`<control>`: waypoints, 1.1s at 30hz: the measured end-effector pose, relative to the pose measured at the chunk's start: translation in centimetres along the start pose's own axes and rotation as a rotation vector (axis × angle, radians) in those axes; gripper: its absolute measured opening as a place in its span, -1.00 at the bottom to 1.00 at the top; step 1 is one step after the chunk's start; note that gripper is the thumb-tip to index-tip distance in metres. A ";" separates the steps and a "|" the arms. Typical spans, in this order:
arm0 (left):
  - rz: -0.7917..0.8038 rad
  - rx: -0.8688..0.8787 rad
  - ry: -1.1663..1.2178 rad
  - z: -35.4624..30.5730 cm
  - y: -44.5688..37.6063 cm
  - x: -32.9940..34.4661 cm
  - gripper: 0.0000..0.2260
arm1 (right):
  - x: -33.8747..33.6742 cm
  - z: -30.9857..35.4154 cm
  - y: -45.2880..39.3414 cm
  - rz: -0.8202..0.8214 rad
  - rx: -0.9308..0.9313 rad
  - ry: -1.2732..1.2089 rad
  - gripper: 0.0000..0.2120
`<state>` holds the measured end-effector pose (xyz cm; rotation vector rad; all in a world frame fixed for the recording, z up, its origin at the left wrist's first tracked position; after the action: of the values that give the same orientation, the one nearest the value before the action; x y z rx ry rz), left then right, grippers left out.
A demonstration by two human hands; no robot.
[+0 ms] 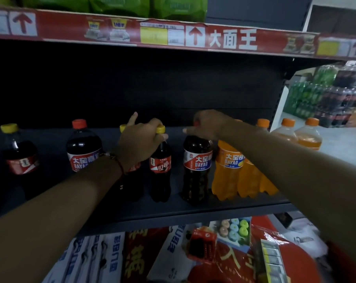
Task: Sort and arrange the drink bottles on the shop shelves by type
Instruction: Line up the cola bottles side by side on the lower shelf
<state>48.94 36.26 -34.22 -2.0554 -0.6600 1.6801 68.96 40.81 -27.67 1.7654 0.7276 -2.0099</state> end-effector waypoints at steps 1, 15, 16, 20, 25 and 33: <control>-0.006 -0.004 0.008 0.0 0.0 0.1 -0.70 | -0.3 0.1 0.3 0.049 -0.024 -0.065 -0.50; 0.048 0.034 -0.054 -0.6 2.2 0.4 -0.20 | -0.2 -0.4 0.6 -0.042 0.061 0.079 -0.54; 0.019 0.036 -0.064 -0.7 2.7 0.2 -0.21 | 0.0 -0.4 0.6 -0.049 0.063 0.096 -0.54; -0.238 -0.063 -0.017 2.0 5.2 -1.3 -0.31 | 1.0 -0.5 0.7 -0.145 0.049 0.176 -0.53; -0.424 -0.502 0.299 10.3 8.7 -2.8 -0.13 | 2.5 -0.7 1.2 -0.234 0.078 0.086 -0.51; -0.098 -0.806 0.822 13.3 8.7 -1.2 -0.40 | 3.4 6.1 0.4 -0.328 -0.180 -0.261 -0.17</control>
<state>36.59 28.69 -40.89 -2.8631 -1.1968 0.3699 63.82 37.09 -30.57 1.3177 1.1277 -2.2438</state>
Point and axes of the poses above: each hand's wrist, its own y-axis away from the middle knuckle, its own x-axis out of the palm, z = x × y, the point moved 1 cm from there along -y, towards the middle knuckle, and after that the axes turned 10 degrees about -x, right-handed, at the moved point
